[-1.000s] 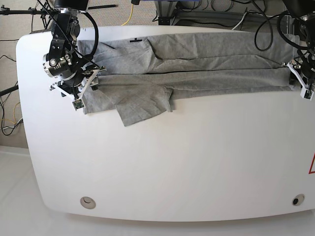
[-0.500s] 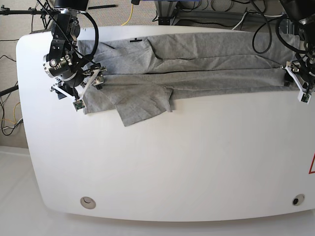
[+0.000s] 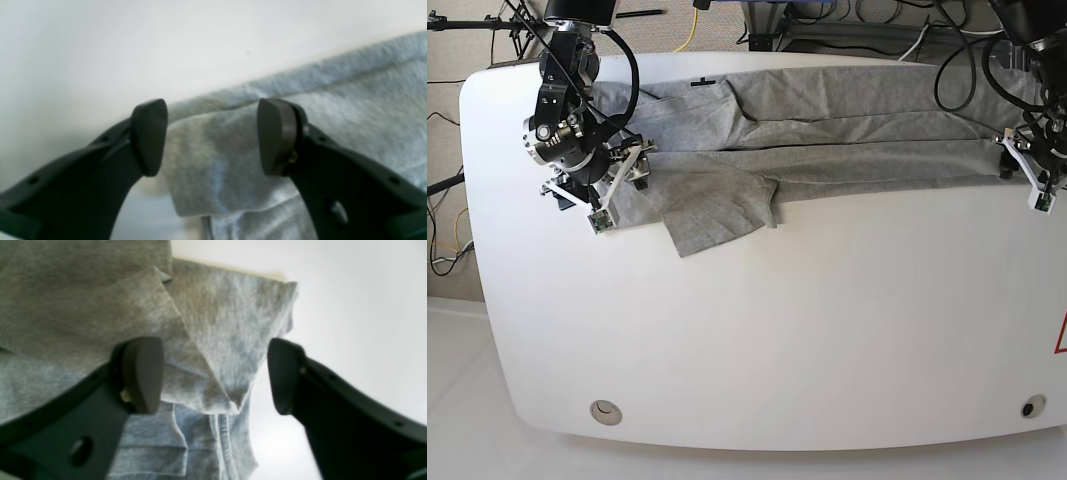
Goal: Fold the T-shirt properly
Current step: 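Open both grippers and lift them off the folded shirt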
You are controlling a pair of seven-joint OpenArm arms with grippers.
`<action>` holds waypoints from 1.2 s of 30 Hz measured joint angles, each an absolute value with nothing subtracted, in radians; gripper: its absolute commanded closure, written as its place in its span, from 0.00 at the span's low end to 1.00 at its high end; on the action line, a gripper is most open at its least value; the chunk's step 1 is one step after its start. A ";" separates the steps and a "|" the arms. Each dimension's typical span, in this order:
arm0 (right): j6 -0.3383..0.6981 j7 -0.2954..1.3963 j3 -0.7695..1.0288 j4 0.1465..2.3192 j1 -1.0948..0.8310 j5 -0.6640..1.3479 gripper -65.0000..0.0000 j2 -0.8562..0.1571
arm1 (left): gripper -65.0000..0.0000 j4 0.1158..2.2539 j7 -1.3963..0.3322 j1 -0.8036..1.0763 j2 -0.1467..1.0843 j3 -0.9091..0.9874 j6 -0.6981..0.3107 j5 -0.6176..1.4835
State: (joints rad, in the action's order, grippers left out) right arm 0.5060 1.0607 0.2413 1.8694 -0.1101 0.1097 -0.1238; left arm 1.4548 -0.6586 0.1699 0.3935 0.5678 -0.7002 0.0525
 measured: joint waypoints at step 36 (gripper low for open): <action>0.532 1.060 0.191 1.831 -0.037 0.114 0.14 -0.092 | 0.31 1.704 -0.658 0.185 0.387 0.545 -0.656 0.081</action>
